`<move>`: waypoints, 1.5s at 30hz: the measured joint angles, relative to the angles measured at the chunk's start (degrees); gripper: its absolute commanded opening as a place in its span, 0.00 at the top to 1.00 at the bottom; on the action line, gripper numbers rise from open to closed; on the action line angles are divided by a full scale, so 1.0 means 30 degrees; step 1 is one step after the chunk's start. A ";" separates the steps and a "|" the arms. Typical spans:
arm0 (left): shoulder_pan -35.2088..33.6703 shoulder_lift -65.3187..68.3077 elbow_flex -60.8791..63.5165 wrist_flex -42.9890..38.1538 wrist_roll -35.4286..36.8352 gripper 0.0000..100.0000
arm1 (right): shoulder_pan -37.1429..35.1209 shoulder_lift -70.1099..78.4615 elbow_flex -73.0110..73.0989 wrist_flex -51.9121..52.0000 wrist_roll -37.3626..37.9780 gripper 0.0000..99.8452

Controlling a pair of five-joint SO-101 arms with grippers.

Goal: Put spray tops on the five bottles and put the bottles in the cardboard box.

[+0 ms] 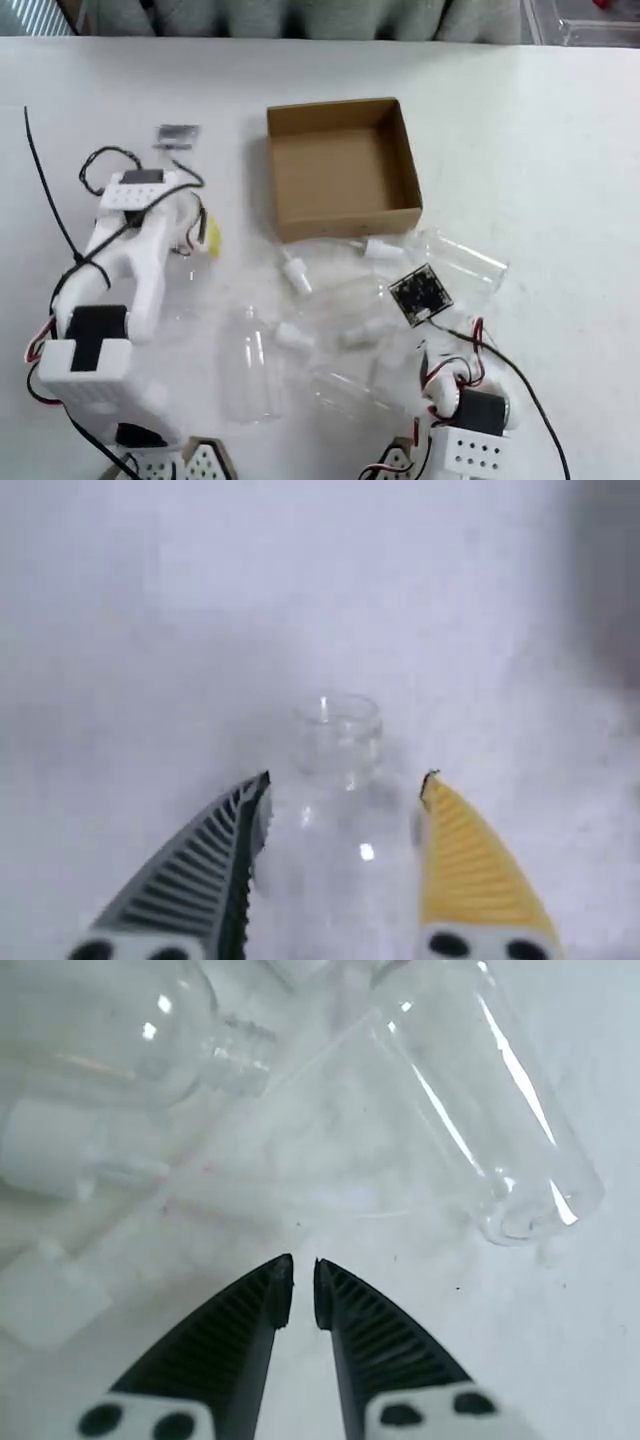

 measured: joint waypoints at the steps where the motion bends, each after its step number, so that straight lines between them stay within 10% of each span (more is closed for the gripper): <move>1: 0.0205 0.0029 -0.0029 0.0000 -0.1495 0.95 | 0.0000 0.0000 0.0000 0.0000 0.0000 0.98; 11: 0.0674 0.0029 -0.0029 0.0000 -0.1817 0.66 | 0.0088 0.0000 0.0000 0.0000 0.0000 0.98; 45: 0.0645 -0.0733 0.0381 0.0967 0.2842 0.79 | 0.0088 0.0000 0.0000 0.0000 0.0029 0.98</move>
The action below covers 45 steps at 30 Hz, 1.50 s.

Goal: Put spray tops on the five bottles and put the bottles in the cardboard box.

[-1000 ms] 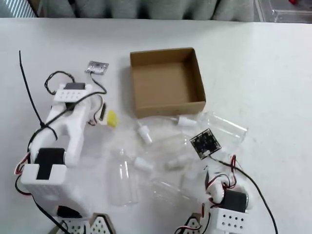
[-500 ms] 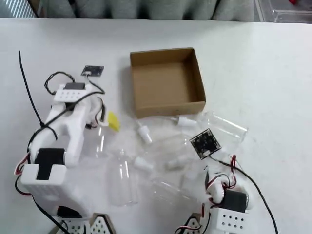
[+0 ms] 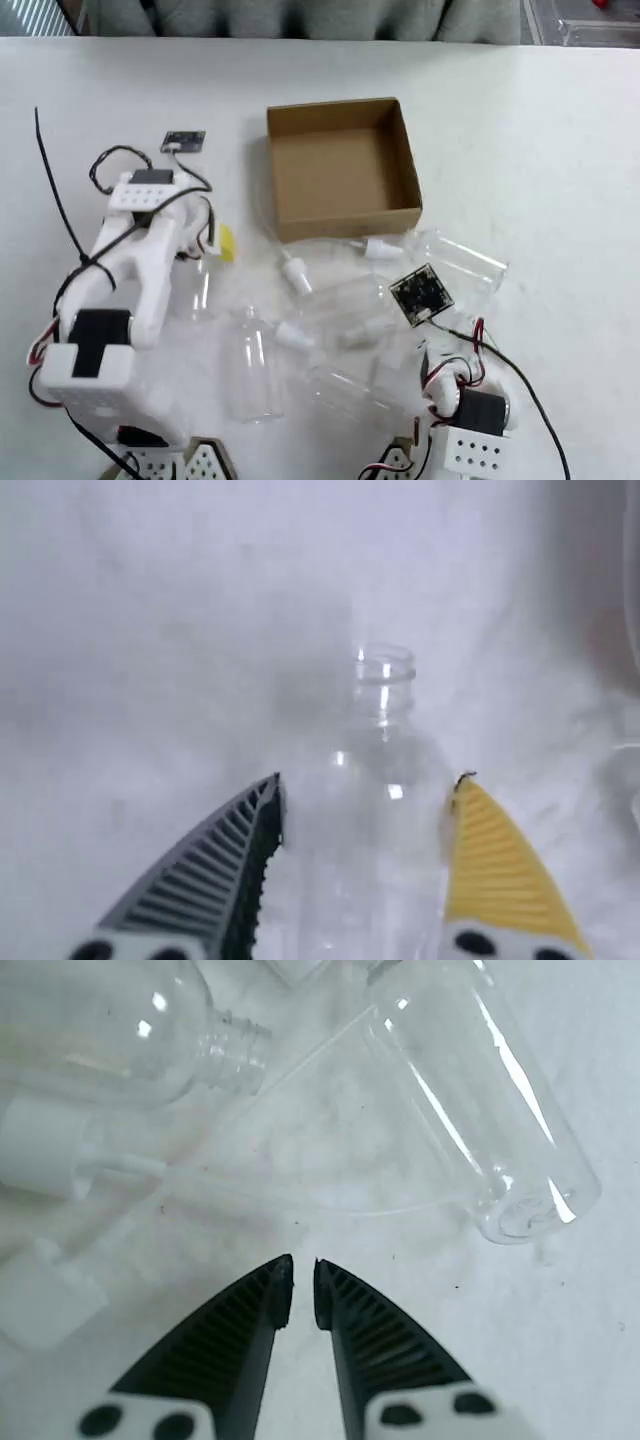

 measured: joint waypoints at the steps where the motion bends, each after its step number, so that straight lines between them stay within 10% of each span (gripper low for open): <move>1: 0.0000 -0.0586 0.0498 -0.0410 0.0029 0.79 | 0.0000 0.0000 0.0000 0.0000 0.0000 0.98; 13: 0.0000 -0.3106 0.3282 -0.3429 -0.0029 0.56 | 0.0000 0.0000 0.0000 0.0000 0.0000 0.98; 39: -0.0029 0.1260 -0.0029 -0.1846 0.0117 0.61 | 0.0000 0.0000 0.0000 0.0000 0.0029 0.98; 45: 0.0000 0.1289 -0.0293 -0.1641 0.0176 0.82 | 0.0000 0.0000 0.0000 0.0000 0.0029 0.98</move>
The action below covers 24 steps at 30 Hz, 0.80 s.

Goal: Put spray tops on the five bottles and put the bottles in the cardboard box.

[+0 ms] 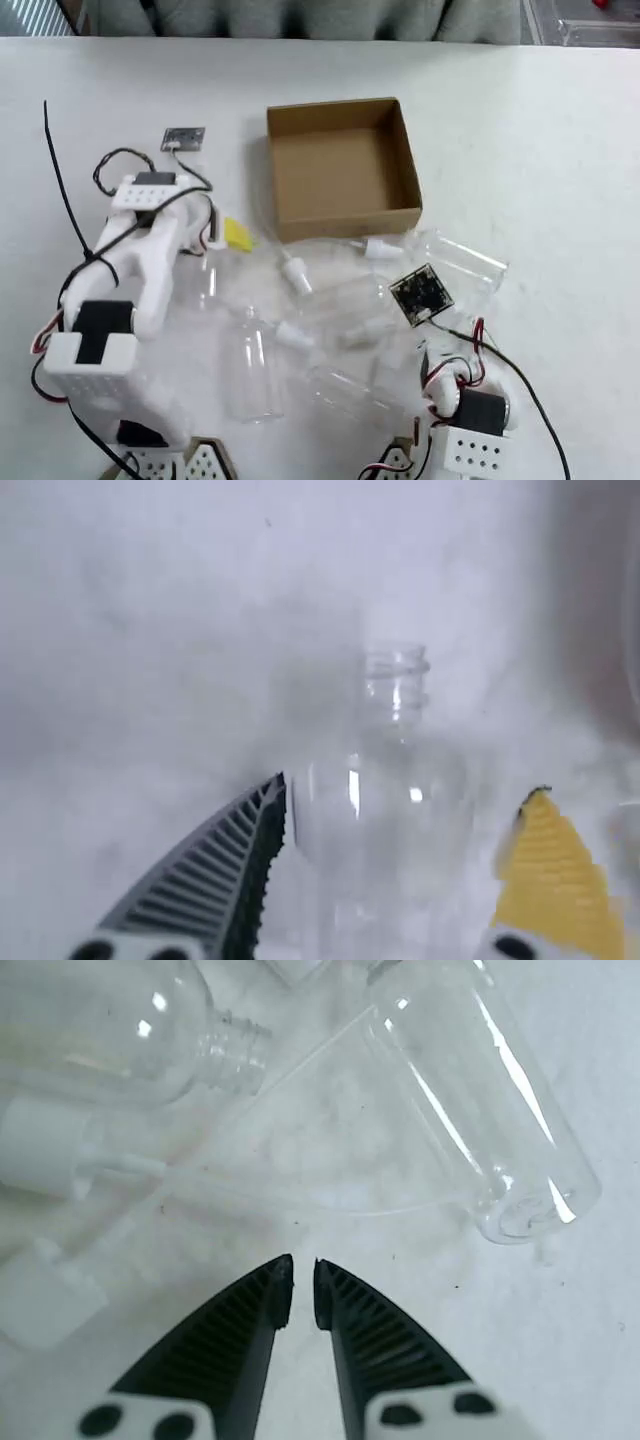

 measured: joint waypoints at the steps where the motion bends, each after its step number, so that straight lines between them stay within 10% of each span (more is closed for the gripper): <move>1: 0.0000 0.0000 0.0000 0.0000 0.0000 0.87 | 0.0000 0.0000 0.0000 0.0000 0.0000 0.98; 3: 0.0000 0.0000 0.0000 -0.0234 -0.0469 0.99 | 0.0000 0.0000 0.0000 0.0000 0.0000 0.98; 24: -0.3253 -0.1963 -0.0469 0.1348 -0.1289 0.98 | 0.0791 0.0000 -0.1465 -0.0908 0.0000 0.98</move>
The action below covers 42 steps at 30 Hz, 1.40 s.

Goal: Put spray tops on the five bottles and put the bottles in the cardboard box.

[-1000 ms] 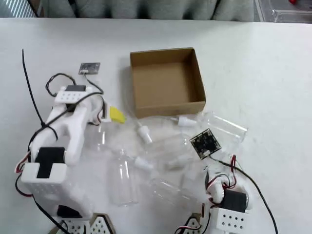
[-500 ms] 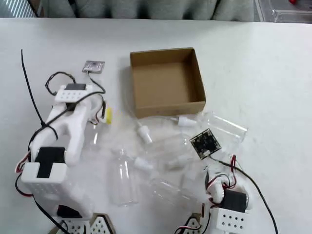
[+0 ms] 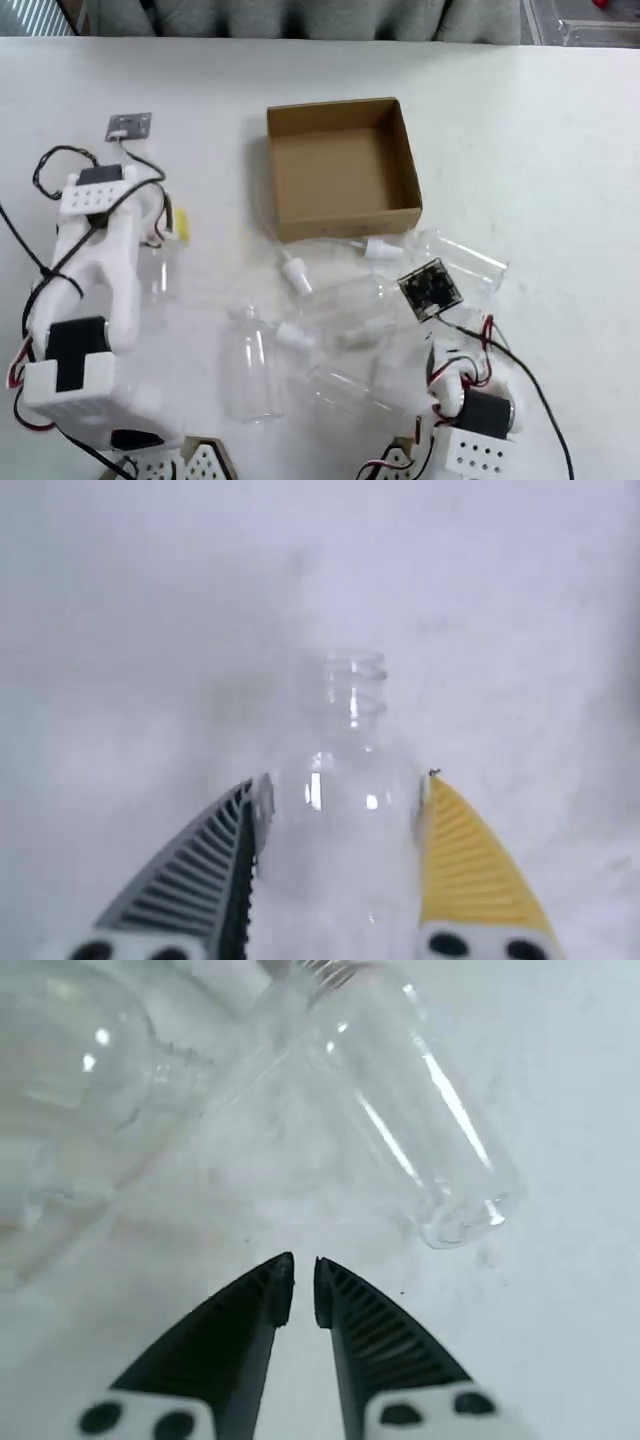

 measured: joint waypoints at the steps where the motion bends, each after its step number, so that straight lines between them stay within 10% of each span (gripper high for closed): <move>1: -0.0147 -0.0088 0.0000 0.0088 0.0293 0.98 | 0.0234 0.0000 -0.0586 0.0000 0.0029 0.98; 18: -0.1407 -0.0088 0.0000 0.0264 0.0967 0.98 | -0.1905 1.0169 -0.6945 -0.2930 -0.2462 0.94; 31: -0.1436 -0.0088 0.0000 0.0264 0.0938 0.98 | -1.1341 1.8286 -1.4945 0.0557 -0.6652 0.85; 42: -0.1436 -0.0088 0.0000 0.0264 0.0938 0.98 | -1.5795 2.3824 -1.3597 -0.5656 -0.8088 0.72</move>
